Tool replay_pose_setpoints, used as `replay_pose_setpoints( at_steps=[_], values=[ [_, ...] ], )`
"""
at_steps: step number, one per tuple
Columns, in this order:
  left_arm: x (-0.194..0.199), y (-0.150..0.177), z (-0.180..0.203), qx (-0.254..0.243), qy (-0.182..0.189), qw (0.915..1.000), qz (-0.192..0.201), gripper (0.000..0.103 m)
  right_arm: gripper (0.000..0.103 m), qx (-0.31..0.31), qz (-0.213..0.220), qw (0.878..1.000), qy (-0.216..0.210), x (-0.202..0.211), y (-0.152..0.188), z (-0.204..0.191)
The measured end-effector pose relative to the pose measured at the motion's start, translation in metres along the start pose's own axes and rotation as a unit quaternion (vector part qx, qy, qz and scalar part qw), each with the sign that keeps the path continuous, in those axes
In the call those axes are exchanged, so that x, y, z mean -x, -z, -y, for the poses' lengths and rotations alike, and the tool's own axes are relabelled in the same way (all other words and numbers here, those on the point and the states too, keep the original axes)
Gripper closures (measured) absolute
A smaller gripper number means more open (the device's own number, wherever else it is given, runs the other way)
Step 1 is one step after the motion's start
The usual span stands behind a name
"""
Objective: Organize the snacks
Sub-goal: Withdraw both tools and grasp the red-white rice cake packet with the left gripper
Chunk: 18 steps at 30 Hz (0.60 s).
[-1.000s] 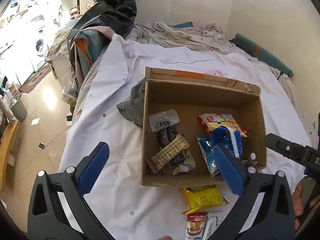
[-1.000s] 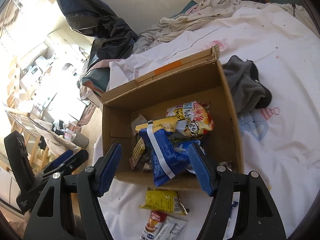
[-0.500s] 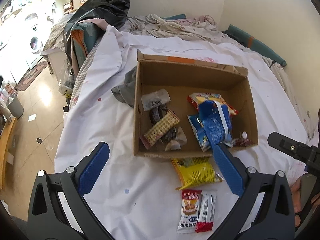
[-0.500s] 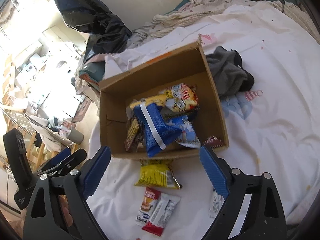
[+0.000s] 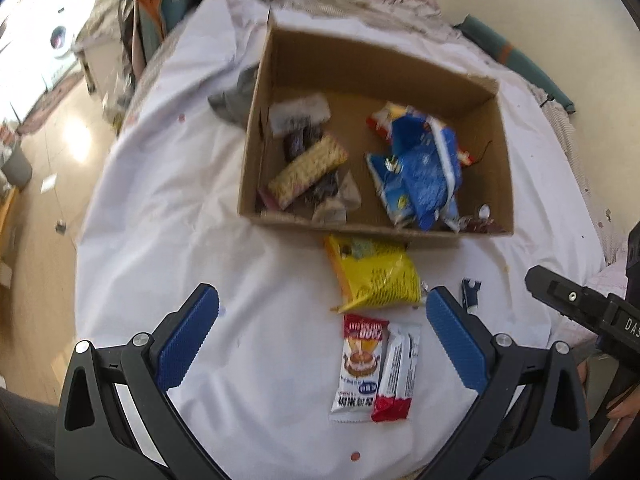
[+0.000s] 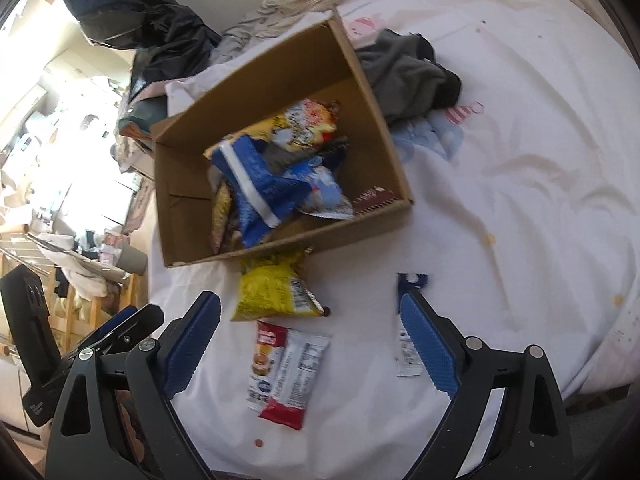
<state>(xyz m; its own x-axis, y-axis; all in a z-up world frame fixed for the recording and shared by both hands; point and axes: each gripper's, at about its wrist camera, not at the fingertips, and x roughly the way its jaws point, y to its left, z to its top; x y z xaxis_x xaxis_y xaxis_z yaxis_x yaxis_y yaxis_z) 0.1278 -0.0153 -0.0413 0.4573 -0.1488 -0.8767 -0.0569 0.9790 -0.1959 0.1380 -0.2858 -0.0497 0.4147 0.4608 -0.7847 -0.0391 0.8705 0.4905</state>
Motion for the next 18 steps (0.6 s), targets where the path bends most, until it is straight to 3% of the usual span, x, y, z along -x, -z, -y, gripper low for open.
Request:
replay_pose_setpoints(
  at_steps=[6, 10, 15, 17, 18],
  values=[
    [-0.041, 0.017, 0.014, -0.024, -0.012, 0.9973, -0.069, 0.003, 0.009, -0.023, -0.008, 1.0, 0.014, -0.001, 0.0, 0.02],
    [-0.074, 0.03, 0.025, -0.036, -0.006, 0.991, -0.128, 0.034, 0.009, -0.044, -0.002, 0.999, 0.012, 0.004, -0.002, 0.032],
    [-0.092, 0.042, 0.039, -0.064, -0.003, 0.9853, -0.158, 0.037, 0.009, -0.062, -0.004, 0.998, 0.009, 0.004, -0.005, 0.039],
    [-0.094, 0.046, 0.04, -0.072, -0.01, 0.9845, -0.16, 0.059, 0.009, -0.064, -0.005, 0.998, 0.009, 0.003, -0.005, 0.039],
    [-0.094, 0.048, 0.041, -0.077, -0.017, 0.9832, -0.165, 0.075, 0.009, -0.065, -0.007, 0.998, 0.008, 0.001, -0.006, 0.039]
  ],
)
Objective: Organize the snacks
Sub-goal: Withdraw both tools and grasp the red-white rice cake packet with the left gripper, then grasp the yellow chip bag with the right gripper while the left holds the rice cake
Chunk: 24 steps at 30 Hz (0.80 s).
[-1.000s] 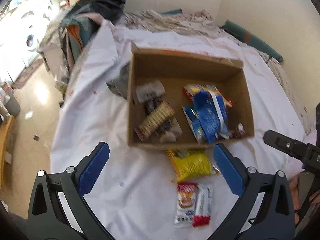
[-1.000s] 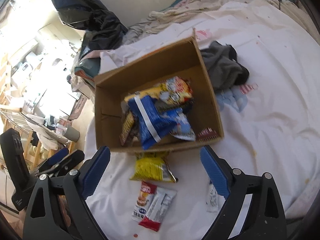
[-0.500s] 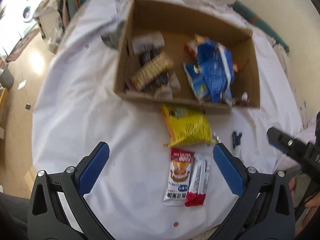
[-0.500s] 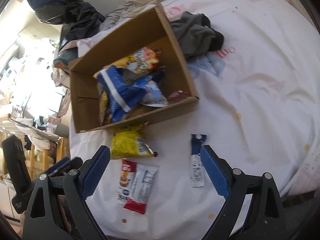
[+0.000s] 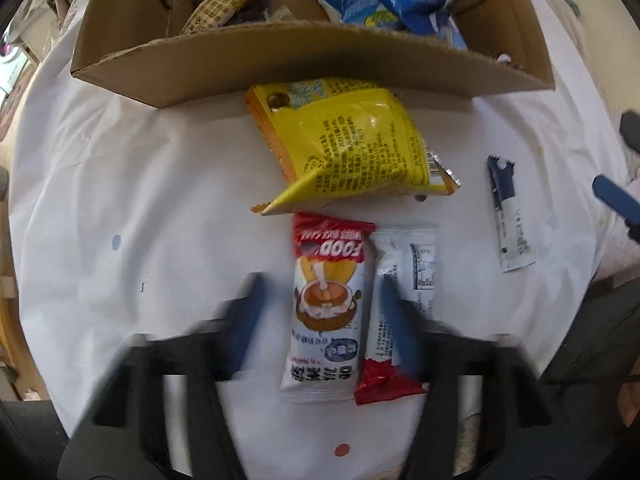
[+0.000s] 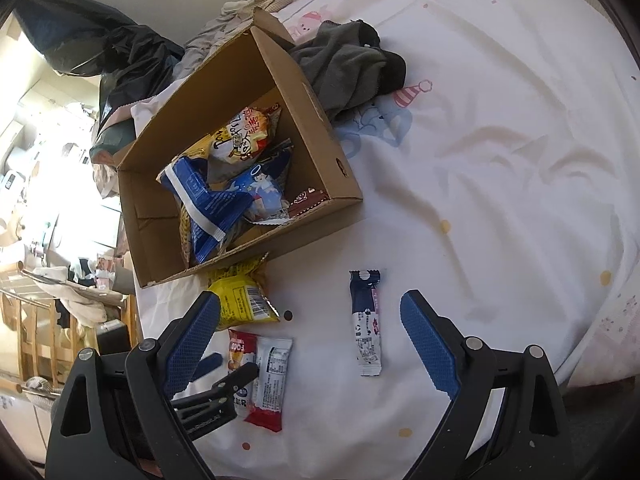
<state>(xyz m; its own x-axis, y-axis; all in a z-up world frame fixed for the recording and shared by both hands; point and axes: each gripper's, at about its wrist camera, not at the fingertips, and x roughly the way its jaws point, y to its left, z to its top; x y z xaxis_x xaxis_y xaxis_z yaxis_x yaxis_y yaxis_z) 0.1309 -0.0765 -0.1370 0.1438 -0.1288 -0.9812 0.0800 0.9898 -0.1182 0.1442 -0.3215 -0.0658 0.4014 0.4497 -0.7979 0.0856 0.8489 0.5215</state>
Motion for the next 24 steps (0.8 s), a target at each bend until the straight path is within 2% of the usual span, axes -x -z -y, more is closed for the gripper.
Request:
replay_pose_setpoints(
  at_steps=[3, 7, 13, 17, 20, 24],
  values=[
    [0.006, 0.003, -0.007, 0.013, -0.01, 0.9999, -0.004, 0.075, 0.009, -0.002, -0.006, 1.0, -0.003, -0.004, 0.0, -0.002],
    [0.028, 0.006, -0.029, 0.054, -0.017, 0.9983, 0.009, 0.076, 0.009, 0.002, -0.026, 0.999, -0.019, -0.018, 0.001, -0.015],
    [0.058, 0.008, -0.07, 0.132, -0.035, 0.99, 0.037, 0.075, 0.009, 0.036, -0.061, 0.997, -0.027, -0.053, -0.001, -0.05],
    [0.064, 0.006, -0.095, 0.171, -0.047, 0.9833, 0.04, 0.075, 0.009, 0.065, -0.087, 0.994, -0.027, -0.08, -0.001, -0.074],
    [0.058, 0.006, -0.1, 0.184, -0.05, 0.9811, 0.034, 0.075, 0.009, 0.074, -0.108, 0.991, -0.026, -0.103, 0.001, -0.085],
    [0.055, 0.002, -0.1, 0.184, -0.059, 0.9806, 0.033, 0.075, 0.008, 0.098, -0.126, 0.987, -0.001, -0.128, 0.003, -0.099]
  ],
)
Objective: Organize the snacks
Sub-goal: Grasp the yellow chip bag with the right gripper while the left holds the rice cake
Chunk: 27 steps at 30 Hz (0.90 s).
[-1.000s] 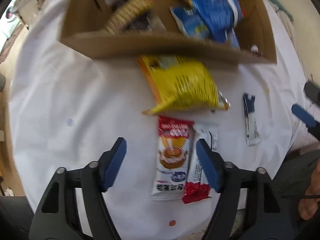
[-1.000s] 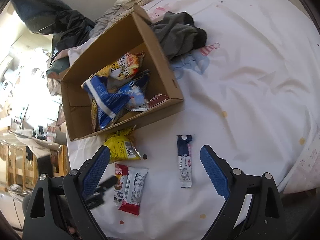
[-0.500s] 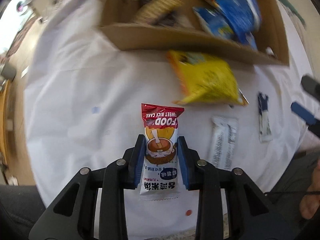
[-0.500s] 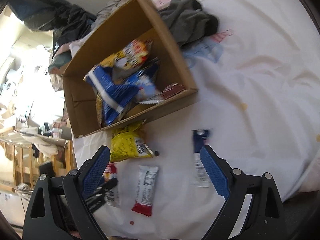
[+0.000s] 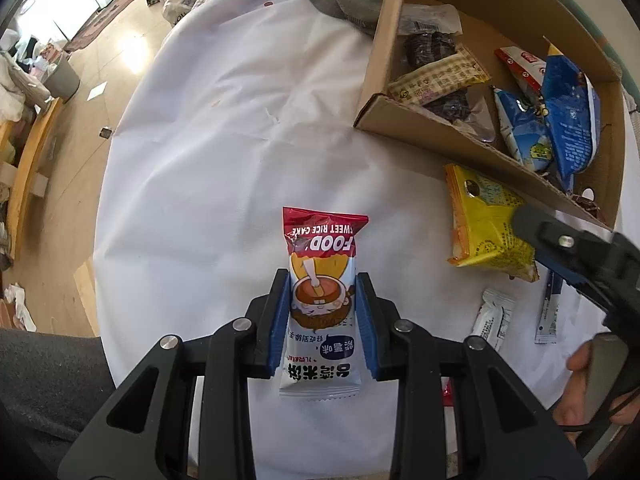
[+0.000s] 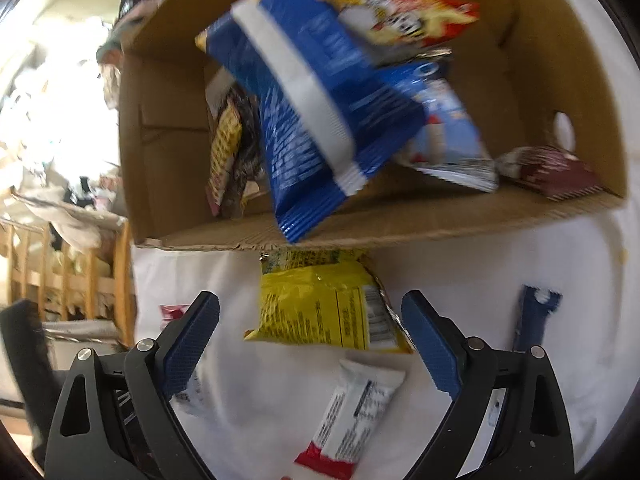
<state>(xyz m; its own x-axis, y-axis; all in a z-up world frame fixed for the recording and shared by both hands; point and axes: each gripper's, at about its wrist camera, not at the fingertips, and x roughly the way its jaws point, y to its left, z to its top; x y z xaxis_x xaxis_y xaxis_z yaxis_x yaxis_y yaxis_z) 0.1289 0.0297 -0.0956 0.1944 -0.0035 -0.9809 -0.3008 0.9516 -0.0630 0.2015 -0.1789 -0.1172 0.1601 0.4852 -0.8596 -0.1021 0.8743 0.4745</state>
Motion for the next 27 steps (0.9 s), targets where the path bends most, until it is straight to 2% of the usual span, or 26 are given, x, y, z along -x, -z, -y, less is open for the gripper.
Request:
replay_pose_setpoints(
  at_steps=[3, 12, 14, 15, 17, 27],
  values=[
    [-0.004, -0.002, 0.007, -0.003, -0.008, 1.0, 0.005, 0.075, 0.008, 0.006, -0.013, 1.0, 0.012, -0.013, -0.004, -0.006],
    [-0.009, -0.01, -0.003, 0.008, -0.019, 0.9997, 0.01, 0.075, 0.009, 0.041, -0.051, 0.997, 0.05, -0.048, -0.009, -0.021],
    [-0.01, -0.01, -0.001, 0.009, -0.021, 0.9997, 0.01, 0.075, 0.029, 0.062, -0.047, 0.995, 0.063, -0.048, -0.006, -0.03],
    [-0.012, -0.01, -0.001, 0.01, -0.022, 0.9996, 0.011, 0.075, 0.032, 0.074, -0.047, 0.994, 0.069, -0.047, -0.005, -0.033],
    [-0.014, -0.011, -0.001, 0.01, -0.024, 0.9996, 0.014, 0.075, 0.037, 0.082, -0.053, 0.993, 0.058, -0.046, -0.002, -0.036],
    [-0.006, 0.0, 0.004, 0.011, -0.038, 0.9987, 0.033, 0.075, 0.038, 0.079, -0.045, 0.996, 0.0, -0.016, 0.018, -0.043]
  ],
)
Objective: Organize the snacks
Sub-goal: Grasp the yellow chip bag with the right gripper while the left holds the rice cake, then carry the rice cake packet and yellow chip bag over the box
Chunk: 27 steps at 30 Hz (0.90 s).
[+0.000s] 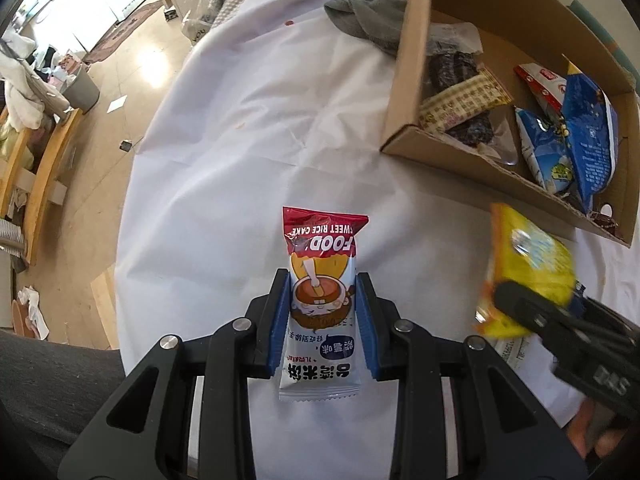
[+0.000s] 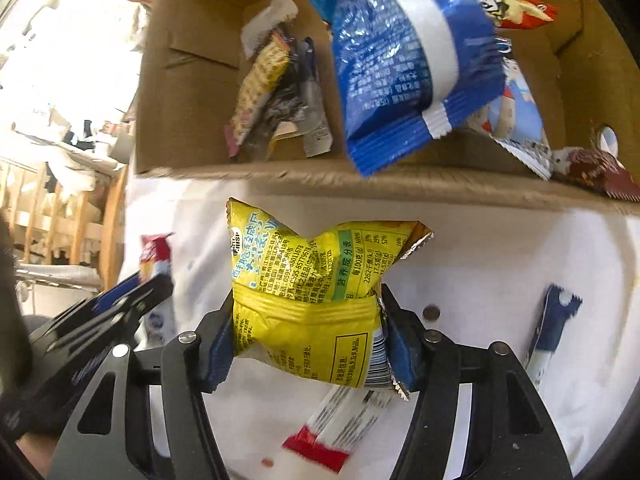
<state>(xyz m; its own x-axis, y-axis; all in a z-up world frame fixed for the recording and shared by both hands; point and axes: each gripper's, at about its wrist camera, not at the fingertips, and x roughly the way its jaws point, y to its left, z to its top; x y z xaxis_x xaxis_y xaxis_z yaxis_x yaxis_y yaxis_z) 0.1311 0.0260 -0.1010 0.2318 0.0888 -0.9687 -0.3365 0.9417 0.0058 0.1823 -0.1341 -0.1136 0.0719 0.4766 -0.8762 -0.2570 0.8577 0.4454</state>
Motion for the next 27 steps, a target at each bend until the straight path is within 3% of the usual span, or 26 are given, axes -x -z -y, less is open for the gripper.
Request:
replay_pose_setpoints(
  at_steps=[7, 17, 27],
  values=[
    [0.01, 0.001, -0.006, 0.002, -0.004, 0.9998, 0.017, 0.075, 0.038, 0.021, 0.02, 0.999, -0.028, 0.03, 0.021, -0.007],
    [0.04, 0.002, -0.01, 0.0, 0.007, 0.9979, 0.064, 0.075, 0.038, 0.018, 0.072, 0.995, -0.061, 0.079, 0.038, 0.011],
    [0.084, -0.018, -0.011, 0.003, 0.031, 0.9919, 0.123, 0.075, 0.038, 0.003, 0.186, 0.977, -0.101, 0.145, 0.034, 0.04]
  ],
)
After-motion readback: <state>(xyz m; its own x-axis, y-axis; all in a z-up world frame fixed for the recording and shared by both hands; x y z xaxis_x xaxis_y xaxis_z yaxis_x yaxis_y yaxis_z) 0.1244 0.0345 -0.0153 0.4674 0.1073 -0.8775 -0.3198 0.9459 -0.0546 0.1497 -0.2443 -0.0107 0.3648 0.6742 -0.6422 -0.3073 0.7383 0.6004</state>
